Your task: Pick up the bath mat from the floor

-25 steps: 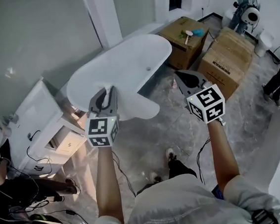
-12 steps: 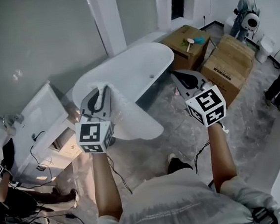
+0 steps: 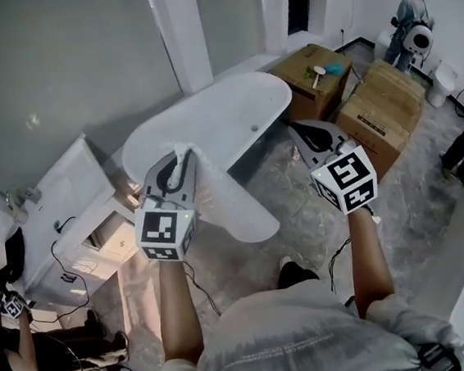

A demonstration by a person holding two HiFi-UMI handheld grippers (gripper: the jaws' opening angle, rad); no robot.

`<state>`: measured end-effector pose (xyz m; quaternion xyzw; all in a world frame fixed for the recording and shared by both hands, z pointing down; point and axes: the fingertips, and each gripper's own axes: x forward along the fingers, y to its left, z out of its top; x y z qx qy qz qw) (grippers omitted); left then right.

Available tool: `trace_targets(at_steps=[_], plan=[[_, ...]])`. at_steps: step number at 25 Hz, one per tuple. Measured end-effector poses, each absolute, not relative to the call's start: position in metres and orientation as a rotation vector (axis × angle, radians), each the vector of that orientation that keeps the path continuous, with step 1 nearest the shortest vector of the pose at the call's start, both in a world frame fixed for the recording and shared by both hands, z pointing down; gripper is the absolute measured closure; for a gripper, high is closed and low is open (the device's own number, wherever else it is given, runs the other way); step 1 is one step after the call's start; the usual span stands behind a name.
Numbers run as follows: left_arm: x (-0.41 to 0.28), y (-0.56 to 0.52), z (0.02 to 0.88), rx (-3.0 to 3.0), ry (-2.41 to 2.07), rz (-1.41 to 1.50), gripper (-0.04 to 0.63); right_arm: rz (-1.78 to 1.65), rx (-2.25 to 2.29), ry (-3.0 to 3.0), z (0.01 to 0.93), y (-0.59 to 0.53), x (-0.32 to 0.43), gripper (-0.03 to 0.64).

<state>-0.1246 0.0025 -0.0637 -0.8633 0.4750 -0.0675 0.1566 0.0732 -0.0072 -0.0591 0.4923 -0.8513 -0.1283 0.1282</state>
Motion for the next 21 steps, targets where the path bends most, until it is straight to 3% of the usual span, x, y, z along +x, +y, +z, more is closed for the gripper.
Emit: trace_targets(at_steps=[21], plan=[[-0.128, 0.0, -0.045, -2.492, 1.38, -0.242, 0.563, -0.333, 1.424, -2.442, -0.04, -0.011, 0.075, 0.611]])
